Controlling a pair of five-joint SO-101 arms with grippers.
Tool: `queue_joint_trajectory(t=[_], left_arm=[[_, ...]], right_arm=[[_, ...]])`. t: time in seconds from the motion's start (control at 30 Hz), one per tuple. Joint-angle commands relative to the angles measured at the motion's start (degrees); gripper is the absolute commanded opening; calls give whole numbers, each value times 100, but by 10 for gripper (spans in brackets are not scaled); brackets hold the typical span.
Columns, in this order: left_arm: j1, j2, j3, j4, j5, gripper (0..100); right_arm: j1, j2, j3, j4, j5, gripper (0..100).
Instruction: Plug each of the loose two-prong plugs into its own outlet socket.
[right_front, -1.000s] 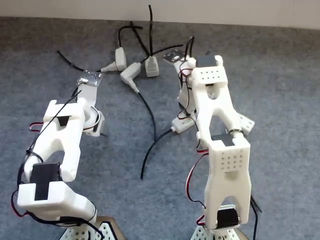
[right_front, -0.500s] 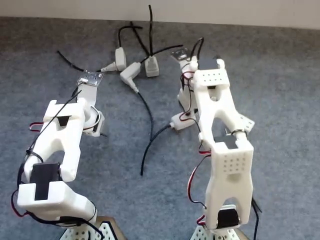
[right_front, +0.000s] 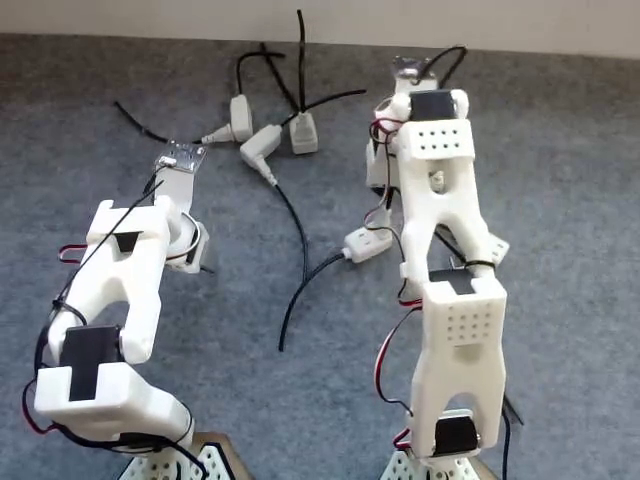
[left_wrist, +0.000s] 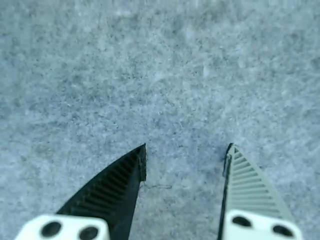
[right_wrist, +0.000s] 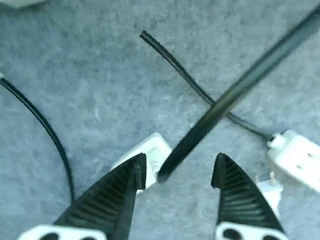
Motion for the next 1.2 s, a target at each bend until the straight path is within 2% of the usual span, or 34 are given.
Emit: queue_joint_trajectory(t=[0.0, 0.1, 0.2, 0.33, 0.63, 0.87, 1.0, 1.17], left_arm=[[-4, -268, -13, -44, 18, 259], [-4, -268, -4, -44, 18, 259], [-4, -268, -4, -44, 18, 259], [-4, -268, -4, -44, 18, 259], [4, -259, -4, -53, 18, 259], [13, -259, -4, -53, 18, 259], [13, -259, -4, -53, 18, 259], [13, -259, -4, -53, 18, 259]], right_arm=[[-321, -523, -251, 242, -1099, 241], [-567, -523, -75, 242, -2075, 289], [-796, -523, 154, 242, -2910, 293], [-1068, -488, 435, 242, -3464, 293], [-664, -462, 1147, -92, -3499, 293], [-558, -470, 2290, -1429, -3446, 293], [-374, -470, 2501, -1771, -3429, 292], [-251, -470, 2510, -2000, -2866, 213]])
